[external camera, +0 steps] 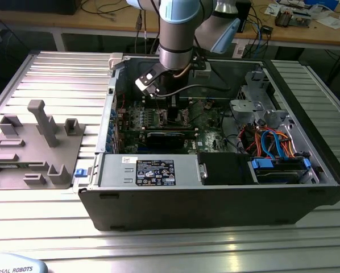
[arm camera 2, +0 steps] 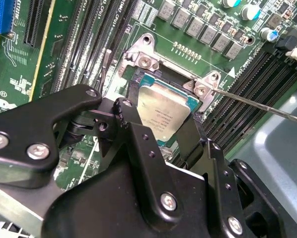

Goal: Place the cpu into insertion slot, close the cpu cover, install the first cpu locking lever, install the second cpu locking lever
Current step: 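Place the cpu into insertion slot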

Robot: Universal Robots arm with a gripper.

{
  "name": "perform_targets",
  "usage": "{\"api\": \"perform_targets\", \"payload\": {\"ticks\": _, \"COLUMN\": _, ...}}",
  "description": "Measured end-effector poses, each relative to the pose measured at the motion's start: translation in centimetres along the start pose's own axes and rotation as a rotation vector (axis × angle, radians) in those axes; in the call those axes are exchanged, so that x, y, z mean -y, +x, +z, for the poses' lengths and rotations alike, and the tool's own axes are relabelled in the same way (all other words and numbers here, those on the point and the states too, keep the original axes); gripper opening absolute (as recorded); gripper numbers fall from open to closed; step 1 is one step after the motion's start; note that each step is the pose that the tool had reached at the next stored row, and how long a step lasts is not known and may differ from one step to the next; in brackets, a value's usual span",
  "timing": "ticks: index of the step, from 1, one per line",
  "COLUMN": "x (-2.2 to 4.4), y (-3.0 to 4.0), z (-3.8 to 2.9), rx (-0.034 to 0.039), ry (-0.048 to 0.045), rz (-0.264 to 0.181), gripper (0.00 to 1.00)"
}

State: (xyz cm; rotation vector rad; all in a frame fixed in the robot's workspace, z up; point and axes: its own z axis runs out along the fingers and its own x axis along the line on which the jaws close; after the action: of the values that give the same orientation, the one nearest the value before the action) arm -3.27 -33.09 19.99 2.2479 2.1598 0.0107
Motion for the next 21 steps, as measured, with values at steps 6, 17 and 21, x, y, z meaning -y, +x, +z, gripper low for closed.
{"api": "perform_targets", "payload": {"ticks": 6, "x": -0.01, "y": 0.0, "z": -0.16, "rx": -0.0001, "ry": -0.0004, "rz": 0.004, "gripper": 0.54}}
{"api": "perform_targets", "payload": {"ticks": 17, "x": 0.0, "y": -0.2, "z": -0.18, "rx": 0.0005, "ry": -0.0001, "rz": 0.006, "gripper": 0.54}}
{"api": "perform_targets", "payload": {"ticks": 21, "x": -0.01, "y": -0.23, "z": -0.18, "rx": 0.0004, "ry": -0.0001, "rz": 0.006, "gripper": 0.54}}
